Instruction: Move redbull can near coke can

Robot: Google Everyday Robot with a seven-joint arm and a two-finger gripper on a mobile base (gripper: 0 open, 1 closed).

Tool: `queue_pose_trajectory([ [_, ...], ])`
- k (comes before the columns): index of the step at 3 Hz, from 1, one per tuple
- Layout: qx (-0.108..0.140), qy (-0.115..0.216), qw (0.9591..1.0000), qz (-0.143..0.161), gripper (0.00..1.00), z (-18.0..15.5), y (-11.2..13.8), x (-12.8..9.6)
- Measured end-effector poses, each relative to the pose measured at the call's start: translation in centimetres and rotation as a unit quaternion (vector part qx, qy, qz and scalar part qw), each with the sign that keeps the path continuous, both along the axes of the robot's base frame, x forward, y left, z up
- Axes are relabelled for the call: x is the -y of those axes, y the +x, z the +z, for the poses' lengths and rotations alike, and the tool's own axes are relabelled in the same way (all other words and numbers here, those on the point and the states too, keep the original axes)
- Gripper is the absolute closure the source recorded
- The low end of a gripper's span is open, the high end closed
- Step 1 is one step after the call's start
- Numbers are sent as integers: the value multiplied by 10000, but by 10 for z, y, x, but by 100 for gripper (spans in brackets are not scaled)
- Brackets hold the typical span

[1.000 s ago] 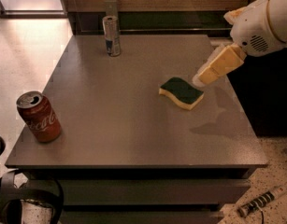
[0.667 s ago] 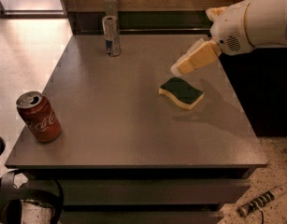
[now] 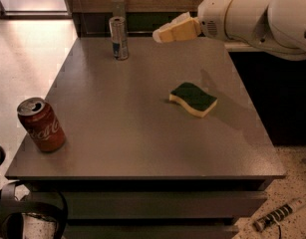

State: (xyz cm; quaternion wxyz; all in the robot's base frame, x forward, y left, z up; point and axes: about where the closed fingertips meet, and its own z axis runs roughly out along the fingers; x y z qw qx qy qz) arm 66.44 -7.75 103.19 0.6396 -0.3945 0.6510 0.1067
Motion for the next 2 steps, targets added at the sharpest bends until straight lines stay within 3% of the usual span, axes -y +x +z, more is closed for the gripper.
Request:
queue_pose_trajectory([
  [1, 99, 40, 9999, -134, 0, 6, 4, 5],
  [2, -41, 210, 9995, -230, 0, -3, 22, 2],
])
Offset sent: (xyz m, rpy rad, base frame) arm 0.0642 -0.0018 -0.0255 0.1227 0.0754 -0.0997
